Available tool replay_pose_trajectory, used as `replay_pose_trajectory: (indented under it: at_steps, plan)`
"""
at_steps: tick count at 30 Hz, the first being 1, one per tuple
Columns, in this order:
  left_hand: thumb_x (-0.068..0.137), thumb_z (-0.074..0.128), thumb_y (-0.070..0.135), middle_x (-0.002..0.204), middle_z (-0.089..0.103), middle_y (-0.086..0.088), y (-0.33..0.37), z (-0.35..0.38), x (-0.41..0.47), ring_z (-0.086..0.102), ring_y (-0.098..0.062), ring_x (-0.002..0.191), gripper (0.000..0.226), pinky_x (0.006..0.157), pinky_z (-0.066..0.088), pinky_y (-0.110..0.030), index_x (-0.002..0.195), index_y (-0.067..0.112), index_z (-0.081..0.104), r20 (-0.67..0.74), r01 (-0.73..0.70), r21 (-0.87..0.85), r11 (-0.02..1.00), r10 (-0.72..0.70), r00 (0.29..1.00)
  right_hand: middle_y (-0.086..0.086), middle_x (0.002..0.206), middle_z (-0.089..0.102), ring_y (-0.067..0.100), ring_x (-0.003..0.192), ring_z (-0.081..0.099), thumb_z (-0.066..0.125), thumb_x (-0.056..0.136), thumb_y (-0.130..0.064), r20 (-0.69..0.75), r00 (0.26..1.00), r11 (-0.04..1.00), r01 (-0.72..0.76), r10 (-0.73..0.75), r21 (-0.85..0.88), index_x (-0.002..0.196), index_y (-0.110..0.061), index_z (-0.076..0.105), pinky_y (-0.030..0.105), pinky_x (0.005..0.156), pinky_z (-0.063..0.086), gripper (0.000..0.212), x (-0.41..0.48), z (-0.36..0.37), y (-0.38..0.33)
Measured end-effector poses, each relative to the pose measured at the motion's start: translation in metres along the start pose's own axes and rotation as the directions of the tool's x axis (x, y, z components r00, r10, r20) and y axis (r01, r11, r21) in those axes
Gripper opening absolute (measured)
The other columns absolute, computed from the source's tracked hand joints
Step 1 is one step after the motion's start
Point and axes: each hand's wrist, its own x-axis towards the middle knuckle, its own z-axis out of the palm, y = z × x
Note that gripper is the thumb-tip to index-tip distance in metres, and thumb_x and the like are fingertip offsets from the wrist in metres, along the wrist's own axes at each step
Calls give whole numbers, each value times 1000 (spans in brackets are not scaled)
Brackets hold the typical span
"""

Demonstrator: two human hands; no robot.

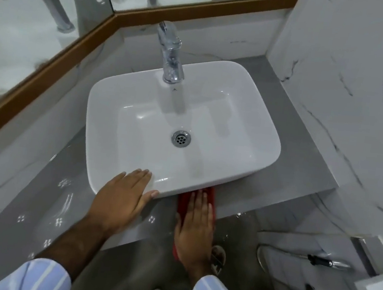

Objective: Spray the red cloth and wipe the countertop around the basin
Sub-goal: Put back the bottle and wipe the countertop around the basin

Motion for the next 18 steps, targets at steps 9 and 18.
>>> replay_pose_trajectory:
  at_steps: [9,18]
  plan:
    - [96,-16,71,157,54,-1,-62,-3,-25,44,-19,151,102,132,11,-40,152,18,50,-28,-33,164,986,38,999,19,171,26,36,159,24,36,107,-42,-89,985,988,-151,149,-23,161,0,30,56,126,29,69,21,-8,32]
    - [100,5,66,161,48,-3,-99,-17,-12,28,-25,158,84,134,9,-52,149,19,55,-59,-131,166,977,142,988,7,173,23,26,161,19,32,109,-56,126,943,951,311,-308,1,165,-14,25,44,129,11,71,-30,25,-51]
